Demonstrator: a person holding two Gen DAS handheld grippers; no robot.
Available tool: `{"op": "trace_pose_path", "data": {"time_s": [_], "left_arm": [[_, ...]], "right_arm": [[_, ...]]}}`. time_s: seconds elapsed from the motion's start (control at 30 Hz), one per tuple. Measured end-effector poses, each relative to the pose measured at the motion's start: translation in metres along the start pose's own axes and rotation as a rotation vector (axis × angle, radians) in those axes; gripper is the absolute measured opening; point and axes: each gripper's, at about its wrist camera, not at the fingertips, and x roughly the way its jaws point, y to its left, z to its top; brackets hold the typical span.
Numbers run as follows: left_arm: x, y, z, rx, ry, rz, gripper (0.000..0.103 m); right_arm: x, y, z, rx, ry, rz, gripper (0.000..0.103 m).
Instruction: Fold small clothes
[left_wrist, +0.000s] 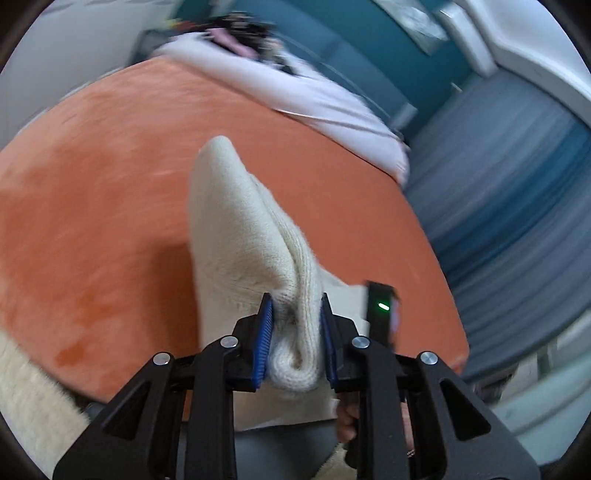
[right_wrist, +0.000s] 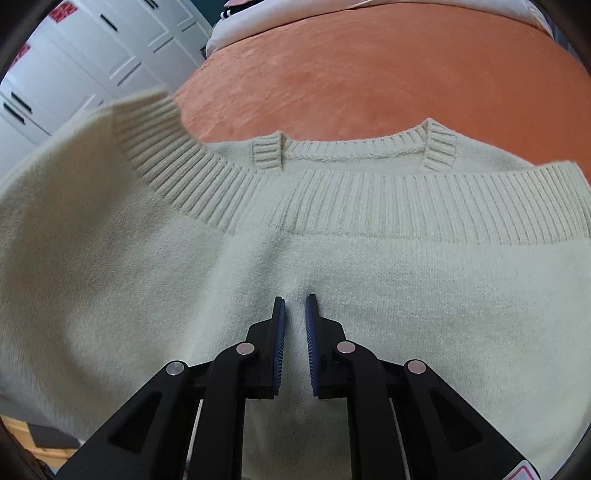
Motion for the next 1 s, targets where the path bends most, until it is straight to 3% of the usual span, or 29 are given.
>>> {"op": "trace_pose_path", "data": {"time_s": [0.13, 0.3, 0.37, 0.4, 0.43, 0.5, 0.57, 0.73, 0.77, 0.83, 0.9, 1.0], "left_arm": [[0.062, -0.057, -0.018, 0.155, 0.127, -0.061, 0.023], [0.139, -0.067, -0.059, 0.220, 0.319, 0.031, 0.026], [0.135, -0.068, -0.065, 0.228, 0.311, 0.021, 0.035], [0.127, -0.069, -0.066, 0.244, 0.290, 0.016, 0.039], [0.121, -0.070, -0.067, 0.262, 0.276, 0.020, 0.049], [0.106, -0.066, -0.069, 0.287, 0.264, 0.043, 0.064], [0.090, -0.062, -0.074, 0.295, 0.255, 0.057, 0.070], [0.044, -0.029, -0.077, 0.261, 0.223, 0.130, 0.072], [0.034, -0.019, -0.079, 0.236, 0.215, 0.143, 0.074], [0.017, -0.002, -0.080, 0.187, 0.200, 0.160, 0.076], [-0.001, 0.010, -0.083, 0.159, 0.189, 0.173, 0.076], [-0.018, 0.019, -0.087, 0.132, 0.169, 0.172, 0.077]], "right_arm": [[-0.038, -0.039, -0.011, 0.129, -0.062, 0.069, 0.020], [-0.084, -0.100, -0.042, 0.242, -0.116, 0.024, 0.024], [-0.101, -0.113, -0.052, 0.275, -0.139, 0.063, 0.040], [-0.107, -0.116, -0.055, 0.288, -0.153, 0.096, 0.054], [-0.112, -0.117, -0.056, 0.297, -0.166, 0.138, 0.065], [-0.114, -0.113, -0.053, 0.304, -0.172, 0.226, 0.074], [-0.103, -0.102, -0.043, 0.298, -0.135, 0.280, 0.080], [-0.049, -0.069, -0.022, 0.316, 0.075, 0.359, 0.077], [-0.043, -0.058, -0.020, 0.302, 0.096, 0.345, 0.071], [-0.041, -0.030, -0.014, 0.201, 0.109, 0.253, 0.039], [-0.047, 0.007, -0.001, 0.070, 0.094, 0.189, 0.029], [-0.060, 0.077, 0.022, -0.108, 0.074, 0.202, 0.025]]}}
